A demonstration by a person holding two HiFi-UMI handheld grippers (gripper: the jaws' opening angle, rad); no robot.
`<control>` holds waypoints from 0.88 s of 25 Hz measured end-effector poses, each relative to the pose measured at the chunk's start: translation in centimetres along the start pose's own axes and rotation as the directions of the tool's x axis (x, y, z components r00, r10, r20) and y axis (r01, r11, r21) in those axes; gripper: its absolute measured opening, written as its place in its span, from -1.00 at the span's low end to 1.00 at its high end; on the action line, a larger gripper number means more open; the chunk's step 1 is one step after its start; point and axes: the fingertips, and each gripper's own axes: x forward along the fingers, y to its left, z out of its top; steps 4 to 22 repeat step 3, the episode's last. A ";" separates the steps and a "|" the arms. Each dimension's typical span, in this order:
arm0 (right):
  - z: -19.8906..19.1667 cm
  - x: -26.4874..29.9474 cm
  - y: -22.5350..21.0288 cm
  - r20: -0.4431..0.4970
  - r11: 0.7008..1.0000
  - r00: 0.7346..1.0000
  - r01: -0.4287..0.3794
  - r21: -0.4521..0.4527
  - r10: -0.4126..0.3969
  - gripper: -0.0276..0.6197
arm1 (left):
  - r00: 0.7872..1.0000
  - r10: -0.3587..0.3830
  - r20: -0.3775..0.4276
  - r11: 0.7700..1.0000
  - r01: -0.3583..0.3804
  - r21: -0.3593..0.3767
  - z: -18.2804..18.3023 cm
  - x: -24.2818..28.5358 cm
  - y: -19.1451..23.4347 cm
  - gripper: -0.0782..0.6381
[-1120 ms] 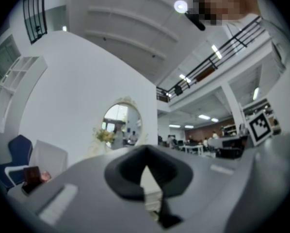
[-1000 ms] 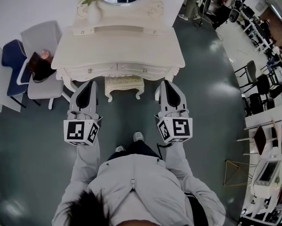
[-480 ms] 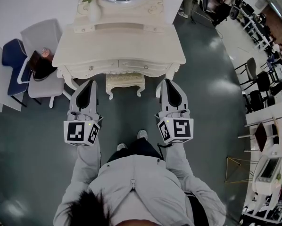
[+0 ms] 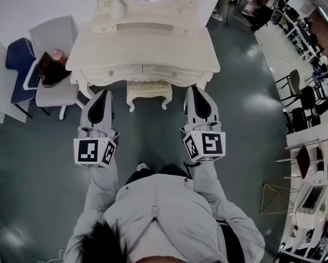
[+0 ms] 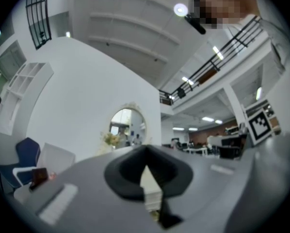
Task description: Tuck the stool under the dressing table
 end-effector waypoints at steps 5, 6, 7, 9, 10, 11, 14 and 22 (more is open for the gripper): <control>0.4 -0.3 0.8 0.001 1.000 1.000 -0.008 0.004 0.008 -0.91 | 1.000 0.013 0.006 1.000 -0.013 -0.011 0.3 -0.9 0.4 -0.77; 0.4 -0.3 0.8 0.001 1.000 1.000 -0.008 0.004 0.008 -0.91 | 1.000 0.013 0.006 1.000 -0.013 -0.011 0.3 -0.9 0.4 -0.77; 0.4 -0.3 0.8 0.001 1.000 1.000 -0.008 0.004 0.008 -0.91 | 1.000 0.013 0.006 1.000 -0.013 -0.011 0.3 -0.9 0.4 -0.77; 0.4 -0.3 0.8 0.001 1.000 1.000 -0.008 0.004 0.008 -0.91 | 1.000 0.013 0.006 1.000 -0.013 -0.011 0.3 -0.9 0.4 -0.77; 0.4 -0.3 0.8 0.001 1.000 1.000 -0.008 0.004 0.008 -0.91 | 1.000 0.013 0.006 1.000 -0.013 -0.011 0.3 -0.9 0.4 -0.77; 0.4 -0.3 0.8 0.001 1.000 1.000 -0.008 0.004 0.008 -0.91 | 1.000 0.013 0.006 1.000 -0.013 -0.011 0.3 -0.9 0.4 -0.77; 0.4 -0.3 0.8 0.001 1.000 1.000 -0.008 0.004 0.008 -0.91 | 1.000 0.013 0.006 1.000 -0.013 -0.011 0.3 -0.9 0.4 -0.77; 0.4 -0.3 0.8 0.001 1.000 1.000 -0.008 0.004 0.008 -0.91 | 1.000 0.013 0.006 1.000 -0.013 -0.011 0.3 -0.9 0.4 -0.77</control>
